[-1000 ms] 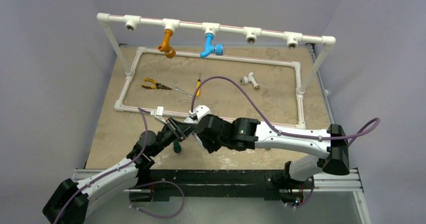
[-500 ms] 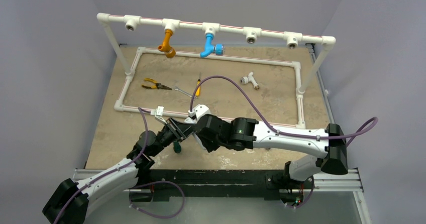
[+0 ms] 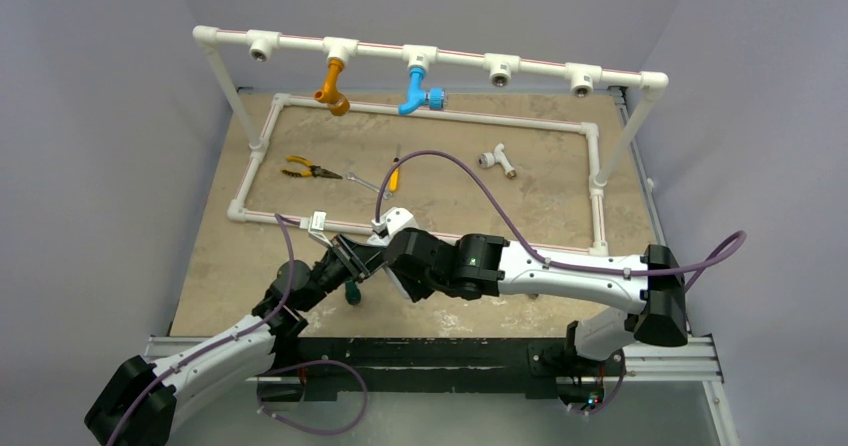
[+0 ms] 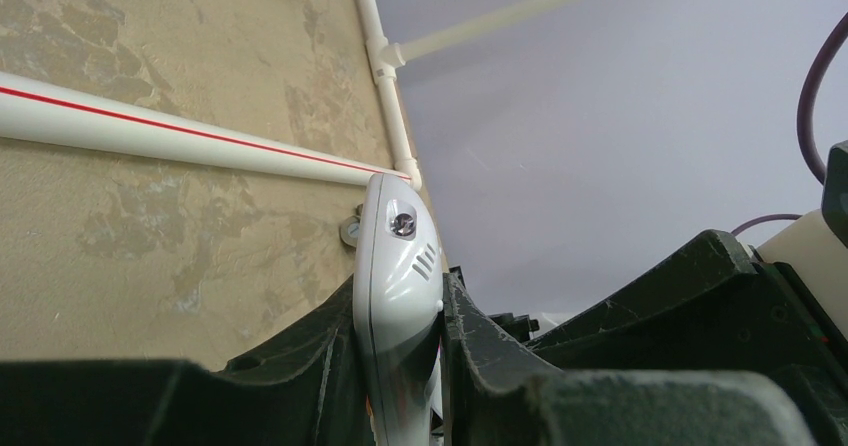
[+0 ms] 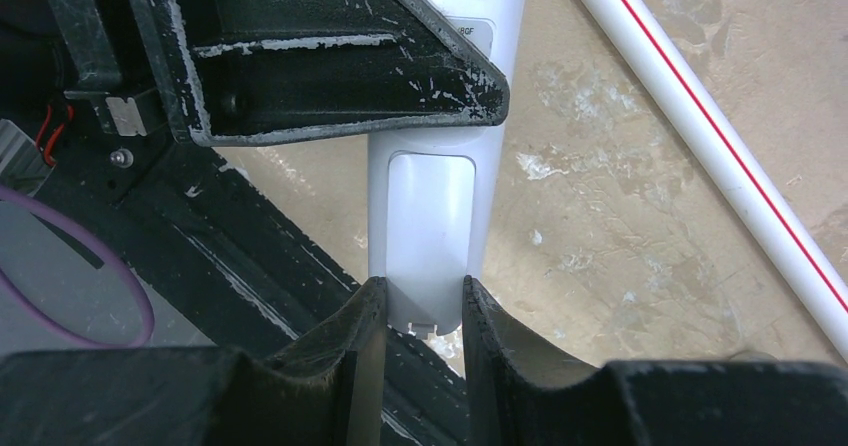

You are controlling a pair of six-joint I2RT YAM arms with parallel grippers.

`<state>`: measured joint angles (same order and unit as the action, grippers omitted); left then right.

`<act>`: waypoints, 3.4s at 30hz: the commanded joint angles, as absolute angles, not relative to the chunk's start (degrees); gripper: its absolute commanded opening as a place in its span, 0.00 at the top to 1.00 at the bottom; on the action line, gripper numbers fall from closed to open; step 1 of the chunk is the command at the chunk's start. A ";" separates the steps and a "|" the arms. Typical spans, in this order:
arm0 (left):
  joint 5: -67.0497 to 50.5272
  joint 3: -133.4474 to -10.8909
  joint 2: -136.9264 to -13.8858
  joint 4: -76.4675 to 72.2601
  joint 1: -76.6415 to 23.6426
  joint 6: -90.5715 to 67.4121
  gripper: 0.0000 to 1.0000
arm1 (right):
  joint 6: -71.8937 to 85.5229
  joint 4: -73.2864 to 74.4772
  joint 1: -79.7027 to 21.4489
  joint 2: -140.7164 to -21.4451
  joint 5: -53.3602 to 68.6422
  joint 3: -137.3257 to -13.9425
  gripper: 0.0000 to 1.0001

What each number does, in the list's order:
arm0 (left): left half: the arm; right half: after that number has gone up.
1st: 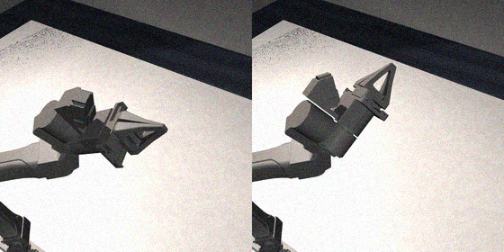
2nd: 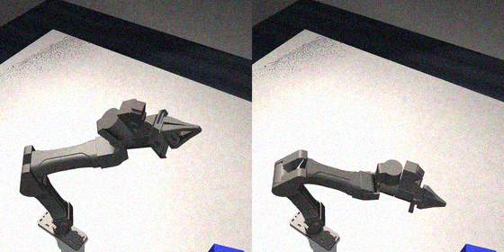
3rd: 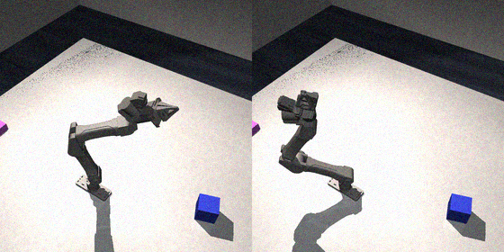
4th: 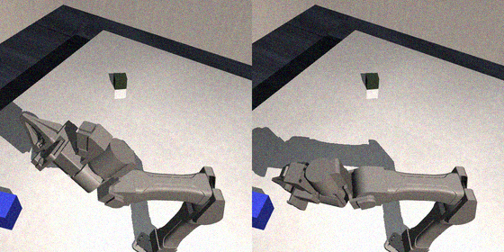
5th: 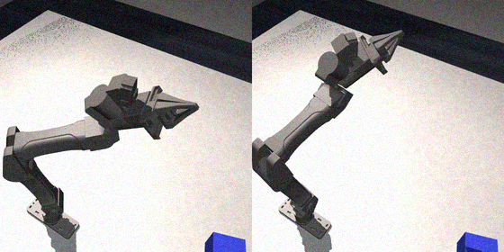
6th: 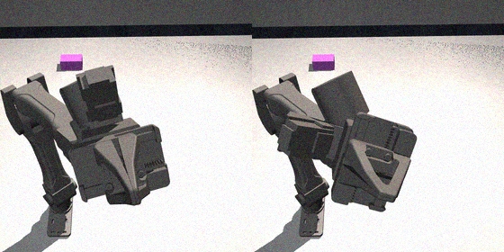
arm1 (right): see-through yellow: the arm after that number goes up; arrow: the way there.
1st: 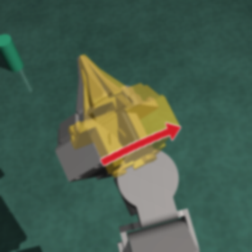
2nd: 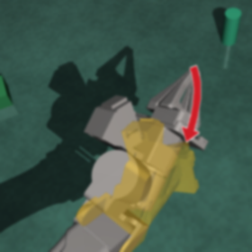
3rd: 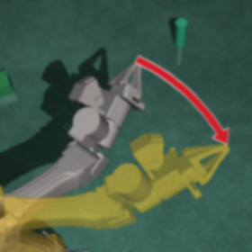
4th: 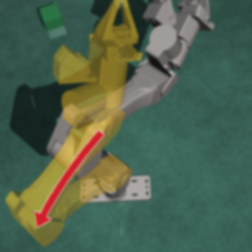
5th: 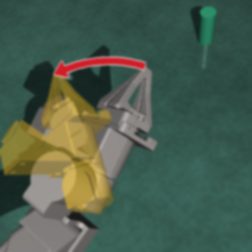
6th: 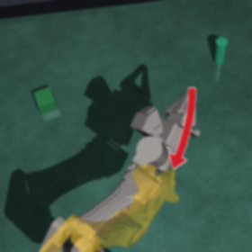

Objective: Load the batteries into the remote control
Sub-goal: Load the battery cover into the remote control.

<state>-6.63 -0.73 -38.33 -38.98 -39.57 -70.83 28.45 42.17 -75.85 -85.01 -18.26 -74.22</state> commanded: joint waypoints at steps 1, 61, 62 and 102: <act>-7.11 -0.02 -37.46 -43.58 -39.91 -69.98 1.00 | 28.29 41.86 -76.08 -84.90 -20.52 -76.77 0.74; -9.31 1.32 -37.38 -45.85 -39.87 -75.33 1.00 | 38.33 15.49 -65.59 -62.73 -6.95 -52.08 0.34; -9.37 1.34 -37.09 -45.74 -39.90 -75.55 1.00 | 38.98 14.00 -65.16 -61.59 -6.00 -50.29 0.33; -10.81 0.44 -35.10 -43.99 -39.90 -76.09 1.00 | 47.03 -6.16 -61.13 -60.67 8.08 -37.05 0.55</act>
